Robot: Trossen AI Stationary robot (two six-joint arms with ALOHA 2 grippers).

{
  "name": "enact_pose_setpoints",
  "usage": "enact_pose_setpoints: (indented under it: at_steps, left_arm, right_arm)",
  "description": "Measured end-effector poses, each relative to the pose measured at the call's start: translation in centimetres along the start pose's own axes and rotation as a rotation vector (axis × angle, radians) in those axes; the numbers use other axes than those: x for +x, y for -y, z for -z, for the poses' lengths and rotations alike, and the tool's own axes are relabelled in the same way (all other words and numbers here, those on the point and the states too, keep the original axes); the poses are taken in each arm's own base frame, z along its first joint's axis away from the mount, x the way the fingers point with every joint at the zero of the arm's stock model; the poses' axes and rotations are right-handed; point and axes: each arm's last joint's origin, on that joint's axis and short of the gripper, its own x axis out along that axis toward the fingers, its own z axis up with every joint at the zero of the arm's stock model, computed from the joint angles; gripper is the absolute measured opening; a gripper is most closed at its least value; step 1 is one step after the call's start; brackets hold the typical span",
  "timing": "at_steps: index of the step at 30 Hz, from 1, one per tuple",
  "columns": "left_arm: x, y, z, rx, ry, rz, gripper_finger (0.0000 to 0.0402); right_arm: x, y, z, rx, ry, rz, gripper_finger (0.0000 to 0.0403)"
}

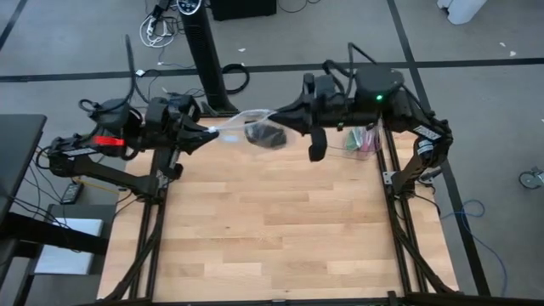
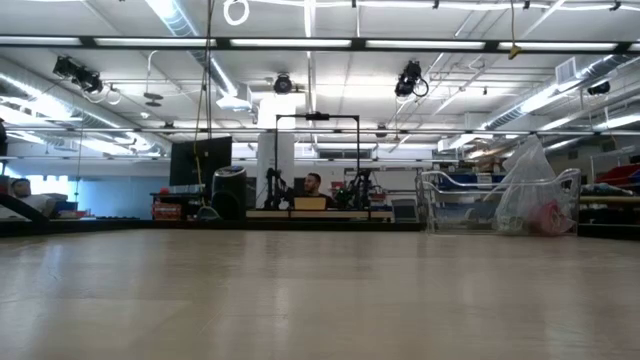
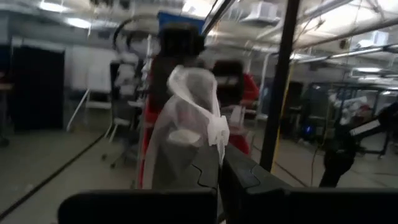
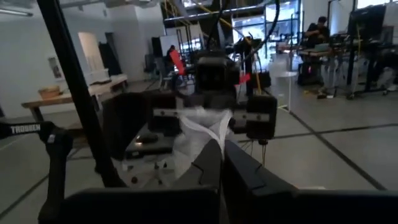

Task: Roll bandage
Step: Put the black bandage into the transparent ziplock bag

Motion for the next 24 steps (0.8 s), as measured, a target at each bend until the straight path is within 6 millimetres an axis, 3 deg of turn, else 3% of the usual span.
enact_pose_setpoints:
  at_steps: [9,14,24]
  left_arm:
    - [0.2,-0.2,0.8,-0.024,-0.073,-0.039,0.0005]
    - [0.9,-0.5,2.4,-0.043,-0.188,-0.060,0.0005]
    - [0.5,-0.7,3.1,-0.053,-0.268,-0.114,0.0005]
  right_arm:
    - [-0.3,0.1,0.7,0.043,-0.088,0.001,0.0001]
    - [0.8,0.4,2.4,0.069,-0.202,0.011,0.0001]
    - [0.0,1.1,2.9,0.089,-0.282,0.071,0.0000]
